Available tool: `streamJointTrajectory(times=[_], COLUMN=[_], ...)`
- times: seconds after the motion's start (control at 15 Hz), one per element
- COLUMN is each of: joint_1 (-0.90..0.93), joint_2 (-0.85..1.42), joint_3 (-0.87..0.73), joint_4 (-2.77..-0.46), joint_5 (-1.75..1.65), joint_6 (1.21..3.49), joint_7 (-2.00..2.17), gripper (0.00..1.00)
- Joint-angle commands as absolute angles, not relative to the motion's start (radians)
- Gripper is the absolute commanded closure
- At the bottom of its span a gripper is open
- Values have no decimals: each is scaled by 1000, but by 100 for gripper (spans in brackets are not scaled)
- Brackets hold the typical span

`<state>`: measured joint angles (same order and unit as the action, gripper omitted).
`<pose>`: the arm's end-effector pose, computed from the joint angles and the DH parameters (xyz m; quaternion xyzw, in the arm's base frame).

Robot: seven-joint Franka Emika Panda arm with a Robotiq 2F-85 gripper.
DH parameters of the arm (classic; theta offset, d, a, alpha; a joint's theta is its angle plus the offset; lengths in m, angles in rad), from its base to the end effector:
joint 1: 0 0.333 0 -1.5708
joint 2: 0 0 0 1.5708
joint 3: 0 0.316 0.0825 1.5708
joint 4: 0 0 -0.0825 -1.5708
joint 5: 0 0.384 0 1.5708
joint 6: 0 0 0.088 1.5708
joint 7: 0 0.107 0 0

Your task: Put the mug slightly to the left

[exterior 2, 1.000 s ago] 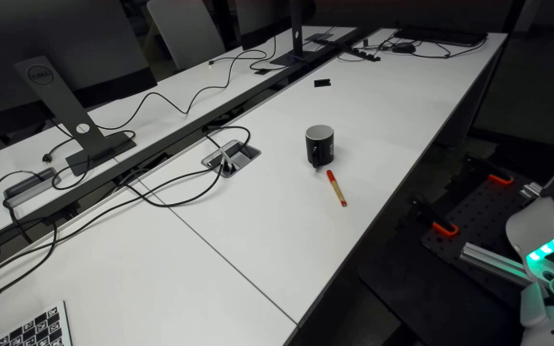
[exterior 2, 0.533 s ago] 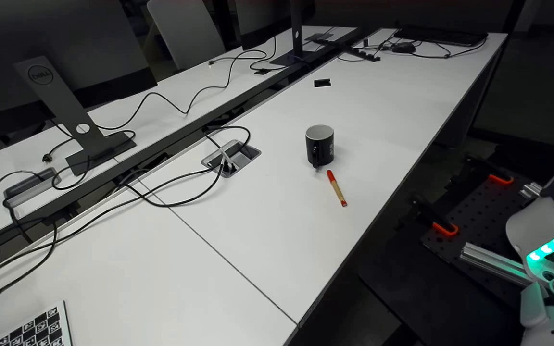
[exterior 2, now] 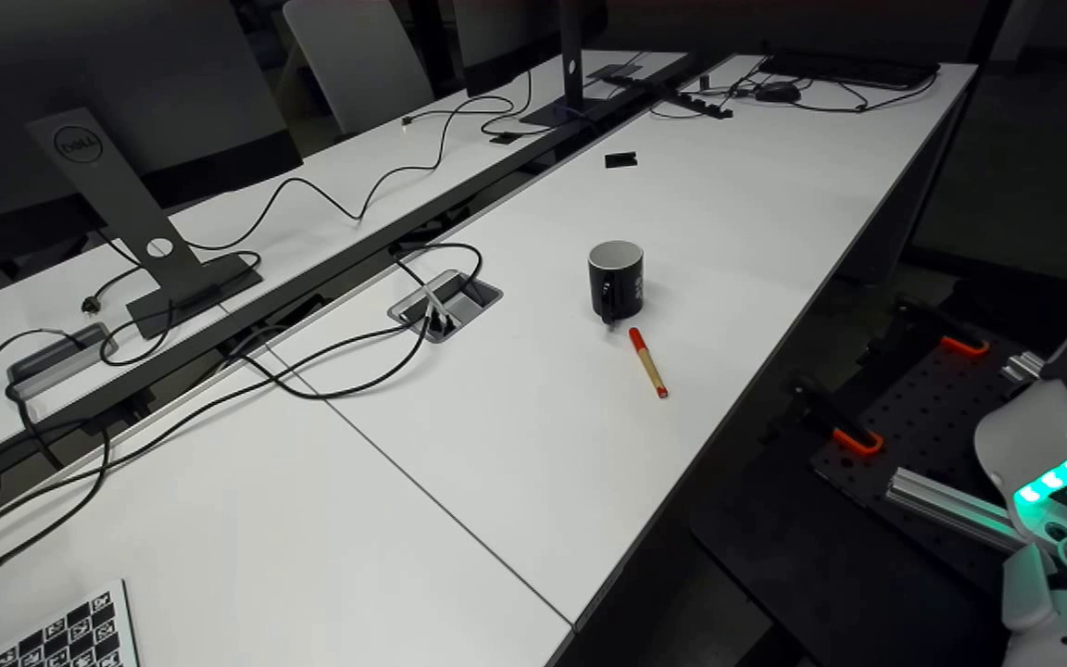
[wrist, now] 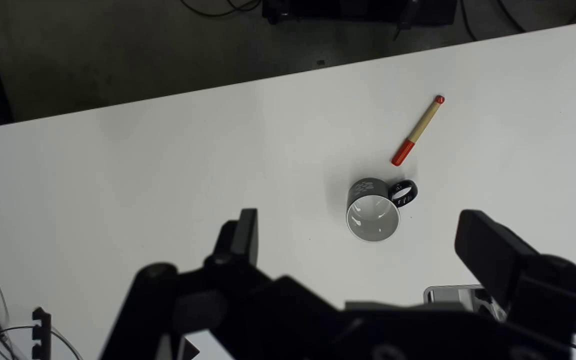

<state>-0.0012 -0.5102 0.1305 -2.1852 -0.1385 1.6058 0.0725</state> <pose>0.3869 0.0451 0.5783 0.9940 0.0238 -0.0270 0.1036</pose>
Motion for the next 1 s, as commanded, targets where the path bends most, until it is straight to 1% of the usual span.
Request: streamJointTrajectory(times=[0.0, 0.67, 0.93], joint_1=[19, 19, 34], joint_2=[-508, -508, -493], joint_3=[115, 115, 89], joint_4=[-2183, -2183, -2214], joint_5=[-145, -145, -70], joint_6=[1603, 1603, 1637], joint_7=[80, 80, 71], gripper=[0, 0, 0])
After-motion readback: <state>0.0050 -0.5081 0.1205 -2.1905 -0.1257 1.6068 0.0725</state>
